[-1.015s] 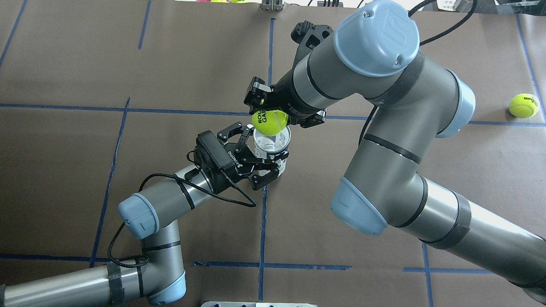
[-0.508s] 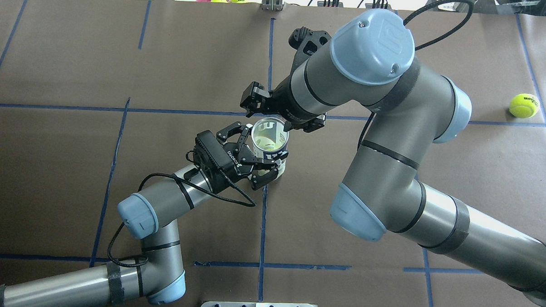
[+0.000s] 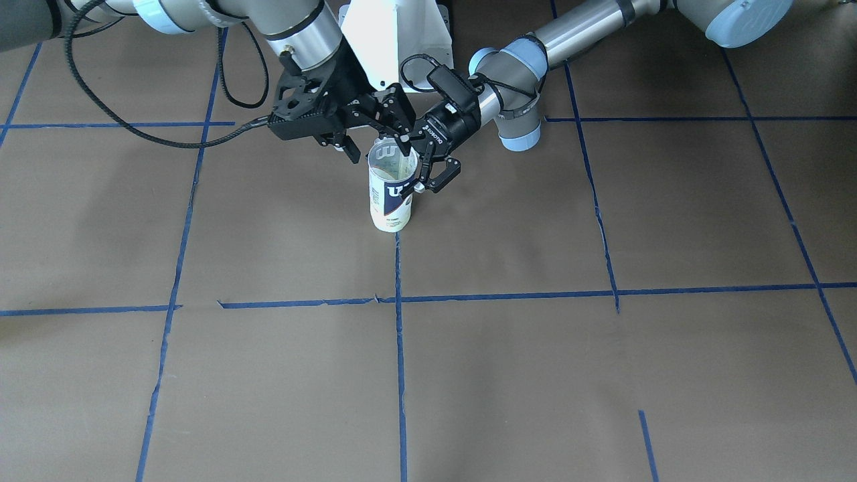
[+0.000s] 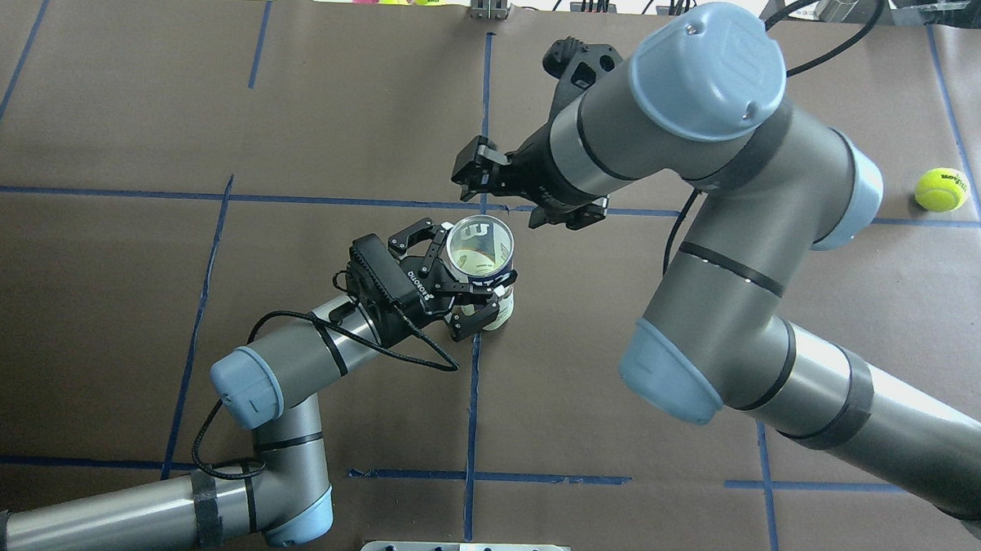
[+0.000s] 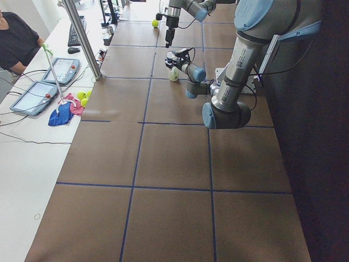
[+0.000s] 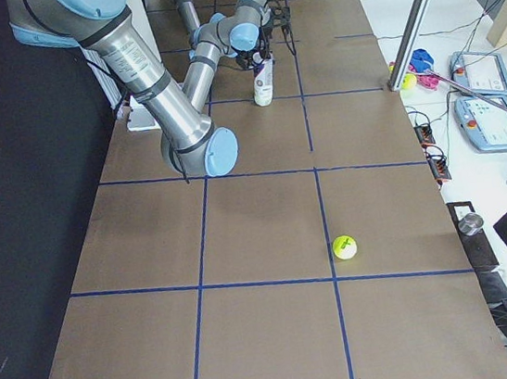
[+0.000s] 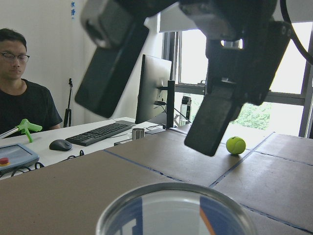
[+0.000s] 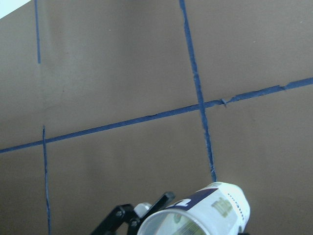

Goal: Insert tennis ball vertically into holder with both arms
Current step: 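Move the right gripper to the second tennis ball and grasp it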

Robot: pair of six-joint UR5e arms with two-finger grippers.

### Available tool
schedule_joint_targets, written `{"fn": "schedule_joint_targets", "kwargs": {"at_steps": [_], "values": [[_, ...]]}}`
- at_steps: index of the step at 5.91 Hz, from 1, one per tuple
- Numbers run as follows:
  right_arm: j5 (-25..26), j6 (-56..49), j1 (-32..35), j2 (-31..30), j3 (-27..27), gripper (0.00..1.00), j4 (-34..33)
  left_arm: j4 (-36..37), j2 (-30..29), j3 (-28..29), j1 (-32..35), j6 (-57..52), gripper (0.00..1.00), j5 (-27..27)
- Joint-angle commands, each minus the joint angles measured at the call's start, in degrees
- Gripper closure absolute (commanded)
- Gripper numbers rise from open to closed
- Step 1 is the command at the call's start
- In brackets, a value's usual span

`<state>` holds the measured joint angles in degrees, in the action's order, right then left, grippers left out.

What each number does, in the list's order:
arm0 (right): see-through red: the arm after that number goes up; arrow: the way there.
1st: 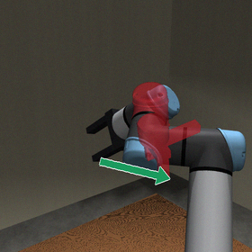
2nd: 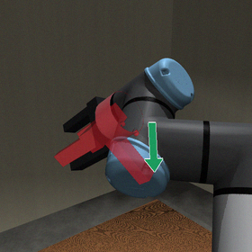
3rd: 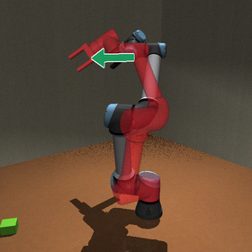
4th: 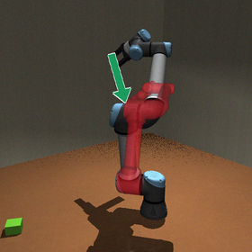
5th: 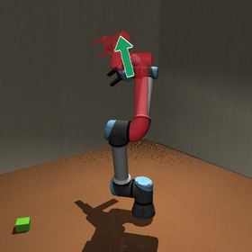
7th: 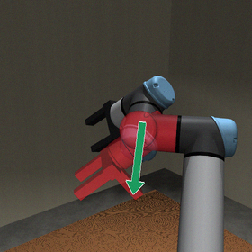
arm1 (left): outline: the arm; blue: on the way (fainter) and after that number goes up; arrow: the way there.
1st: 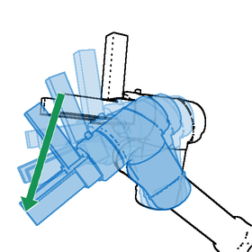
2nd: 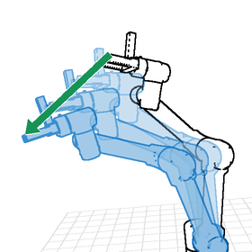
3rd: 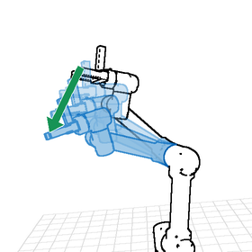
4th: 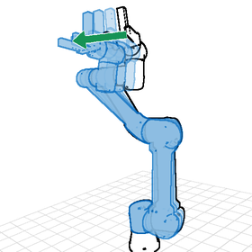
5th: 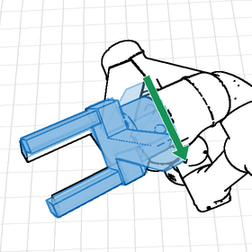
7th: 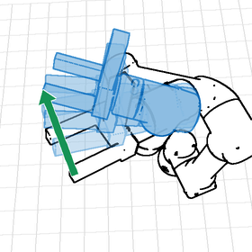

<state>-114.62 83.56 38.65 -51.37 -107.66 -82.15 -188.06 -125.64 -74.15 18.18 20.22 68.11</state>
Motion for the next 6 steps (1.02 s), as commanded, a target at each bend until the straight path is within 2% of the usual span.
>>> {"fn": "schedule_joint_targets", "kwargs": {"at_steps": [1,3,4,5,6], "values": [[-3.93,-10.18,7.27,-7.82,-1.06,0.14,-0.03,-0.11,-0.05,-0.03,-0.07,0.00,0.11,0.00],[-3.60,-34.47,15.62,-20.37,0.34,0.14,-0.20,-0.11,-0.05,-0.11,-0.07,0.00,0.11,0.00],[-3.42,-48.36,21.76,-21.91,7.75,0.14,0.15,-0.11,0.04,-0.03,-0.07,-0.09,0.11,0.00],[-3.77,-60.50,28.17,-21.23,18.17,0.15,0.67,-0.11,0.04,-0.03,-0.07,-0.09,0.11,0.00],[-3.69,-65.84,30.67,-21.31,24.54,0.16,3.81,-0.20,0.04,-0.20,-0.07,-0.09,0.11,-0.09]]}}
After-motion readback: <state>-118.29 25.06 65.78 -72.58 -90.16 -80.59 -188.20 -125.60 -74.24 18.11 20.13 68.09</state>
